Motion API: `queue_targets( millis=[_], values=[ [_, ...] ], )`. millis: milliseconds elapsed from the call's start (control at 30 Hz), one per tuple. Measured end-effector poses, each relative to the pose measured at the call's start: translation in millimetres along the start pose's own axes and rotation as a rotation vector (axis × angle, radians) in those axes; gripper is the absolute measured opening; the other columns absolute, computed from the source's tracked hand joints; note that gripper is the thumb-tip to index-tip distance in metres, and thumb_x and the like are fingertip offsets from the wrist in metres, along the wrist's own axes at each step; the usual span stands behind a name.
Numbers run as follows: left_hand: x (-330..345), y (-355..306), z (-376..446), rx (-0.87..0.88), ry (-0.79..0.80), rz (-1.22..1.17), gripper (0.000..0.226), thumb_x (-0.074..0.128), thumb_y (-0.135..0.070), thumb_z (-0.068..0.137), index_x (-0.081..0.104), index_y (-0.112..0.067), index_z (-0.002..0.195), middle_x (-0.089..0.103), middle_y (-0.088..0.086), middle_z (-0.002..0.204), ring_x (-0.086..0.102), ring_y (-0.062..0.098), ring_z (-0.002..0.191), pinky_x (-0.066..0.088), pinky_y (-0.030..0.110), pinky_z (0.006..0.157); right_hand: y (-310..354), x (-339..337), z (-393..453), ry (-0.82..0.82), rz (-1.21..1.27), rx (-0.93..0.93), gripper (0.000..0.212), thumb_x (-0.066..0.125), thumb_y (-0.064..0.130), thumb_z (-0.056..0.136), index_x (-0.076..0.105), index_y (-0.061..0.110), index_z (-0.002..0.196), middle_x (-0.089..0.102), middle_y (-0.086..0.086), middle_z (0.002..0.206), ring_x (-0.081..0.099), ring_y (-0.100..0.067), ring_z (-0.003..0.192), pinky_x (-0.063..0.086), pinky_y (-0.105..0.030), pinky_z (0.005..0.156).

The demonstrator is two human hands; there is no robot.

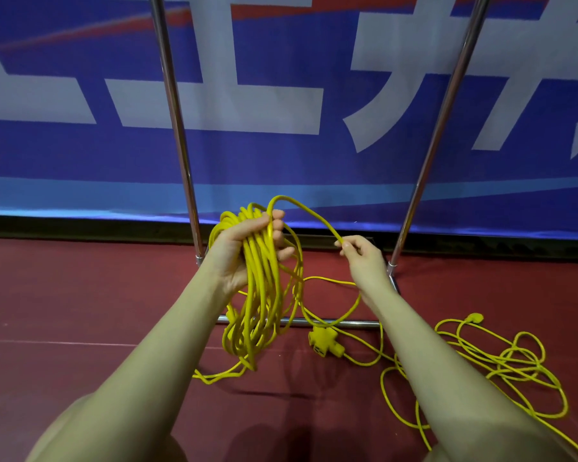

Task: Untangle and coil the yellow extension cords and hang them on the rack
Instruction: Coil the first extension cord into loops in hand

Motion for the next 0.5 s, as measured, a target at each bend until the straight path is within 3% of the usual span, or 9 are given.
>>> queue_targets(
  millis=[67, 100, 167, 233, 333, 433, 500],
  values=[
    [1, 4, -4, 0.022, -0.071, 0.108, 0.012, 0.064, -0.014, 0.067, 0.075, -0.010, 0.063, 0.069, 0.004, 0.064, 0.067, 0.012, 0.053, 0.057, 0.034, 0.050, 1, 3, 2, 0.003, 0.052, -0.001, 0.018, 0.047, 0.003, 0.096, 0.064, 0.010, 0.091, 0.062, 0.003, 0.087, 0.053, -0.007, 0.081, 0.038, -0.005, 0.070],
    [4, 7, -4, 0.021, -0.057, 0.158, 0.007, 0.071, -0.016, 0.063, 0.076, -0.011, 0.062, 0.070, 0.006, 0.066, 0.068, 0.013, 0.056, 0.057, 0.033, 0.051, 2, 4, 3, 0.007, 0.062, -0.004, 0.018, 0.048, 0.004, 0.095, 0.064, 0.010, 0.091, 0.063, 0.003, 0.088, 0.054, -0.006, 0.081, 0.039, -0.007, 0.072],
    [9, 11, -5, 0.005, -0.001, 0.236, 0.032, 0.093, -0.023, 0.037, 0.076, -0.012, 0.063, 0.071, 0.006, 0.067, 0.070, 0.014, 0.059, 0.056, 0.030, 0.051, 3, 7, 6, 0.013, 0.063, -0.009, 0.016, 0.050, 0.005, 0.095, 0.064, 0.011, 0.090, 0.063, 0.004, 0.086, 0.053, -0.005, 0.078, 0.040, -0.012, 0.072],
    [6, 11, -4, 0.006, -0.010, 0.282, 0.052, 0.097, -0.032, 0.017, 0.075, -0.014, 0.061, 0.070, 0.004, 0.063, 0.068, 0.012, 0.055, 0.054, 0.025, 0.048, 3, 10, 8, 0.010, 0.061, -0.013, 0.013, 0.051, 0.006, 0.095, 0.063, 0.010, 0.091, 0.060, 0.006, 0.080, 0.052, -0.005, 0.075, 0.040, -0.014, 0.069],
    [4, 7, -3, 0.036, -0.014, 0.266, 0.053, 0.096, -0.037, 0.015, 0.073, -0.015, 0.058, 0.065, 0.000, 0.057, 0.062, 0.007, 0.046, 0.049, 0.019, 0.043, -1, 14, 7, 0.038, 0.128, 0.014, 0.009, 0.059, 0.000, 0.089, 0.059, 0.008, 0.095, 0.054, 0.002, 0.076, 0.049, -0.007, 0.070, 0.039, -0.008, 0.062],
    [2, 6, -2, 0.049, -0.012, 0.248, 0.052, 0.097, -0.037, 0.017, 0.073, -0.014, 0.058, 0.063, -0.001, 0.054, 0.060, 0.006, 0.043, 0.047, 0.018, 0.041, -1, 18, 2, 0.176, 0.066, -0.011, 0.016, 0.065, -0.004, 0.083, 0.061, 0.005, 0.095, 0.051, 0.001, 0.074, 0.046, -0.001, 0.063, 0.038, -0.006, 0.059],
    [3, 7, -3, 0.049, -0.012, 0.239, 0.048, 0.097, -0.035, 0.023, 0.073, -0.014, 0.059, 0.063, 0.000, 0.054, 0.059, 0.006, 0.042, 0.046, 0.018, 0.040, 0, 23, -3, 0.277, 0.009, -0.038, 0.010, 0.066, 0.002, 0.084, 0.065, 0.007, 0.094, 0.058, -0.001, 0.078, 0.048, 0.000, 0.066, 0.038, -0.007, 0.062]
  ],
)
Point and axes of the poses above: each hand's wrist, its own z-axis towards the middle knuckle, its own x-axis out of the palm, y = z × x, the point moved 6 cm from there along z, towards the middle knuckle
